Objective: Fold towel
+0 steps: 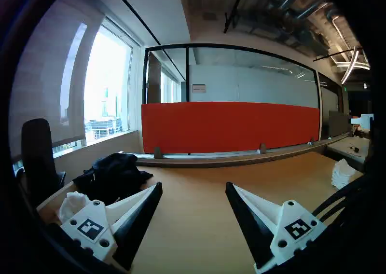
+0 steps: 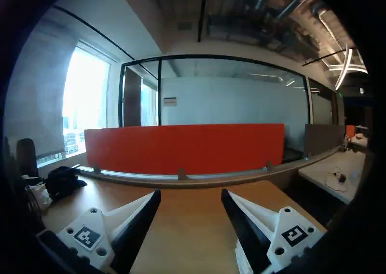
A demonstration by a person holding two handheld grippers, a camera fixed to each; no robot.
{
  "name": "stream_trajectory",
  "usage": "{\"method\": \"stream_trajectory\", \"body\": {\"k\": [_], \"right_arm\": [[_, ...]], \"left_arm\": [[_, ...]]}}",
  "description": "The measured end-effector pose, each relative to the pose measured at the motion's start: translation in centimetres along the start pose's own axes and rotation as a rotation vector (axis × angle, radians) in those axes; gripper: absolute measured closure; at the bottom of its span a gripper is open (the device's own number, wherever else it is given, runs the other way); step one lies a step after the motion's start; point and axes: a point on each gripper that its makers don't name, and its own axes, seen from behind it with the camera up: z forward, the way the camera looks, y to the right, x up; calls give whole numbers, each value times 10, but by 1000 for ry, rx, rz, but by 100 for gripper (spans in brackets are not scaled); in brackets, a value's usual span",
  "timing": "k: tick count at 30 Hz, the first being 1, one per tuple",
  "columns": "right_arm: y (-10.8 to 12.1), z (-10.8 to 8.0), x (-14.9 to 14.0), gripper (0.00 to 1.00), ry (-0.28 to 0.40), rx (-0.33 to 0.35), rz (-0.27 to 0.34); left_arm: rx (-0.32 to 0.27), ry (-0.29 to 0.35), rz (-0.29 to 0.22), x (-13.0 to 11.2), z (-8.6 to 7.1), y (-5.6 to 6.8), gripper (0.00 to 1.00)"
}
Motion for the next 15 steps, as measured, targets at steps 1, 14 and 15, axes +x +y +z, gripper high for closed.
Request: {"method": "stream_trajectory", "body": {"k": [1,14,15], "right_arm": [[-1,0,-2,3,-2,-1,1],[-11,-1,-6,4,2,-7,4],[-11,-1,-7,4,2,-8,3]], "left_arm": [[2,4,4,-4,-1,-2,3],[24,47,-22,-37,-1,-11,3],[24,49,-26,-39,-1,-10,3]]}}
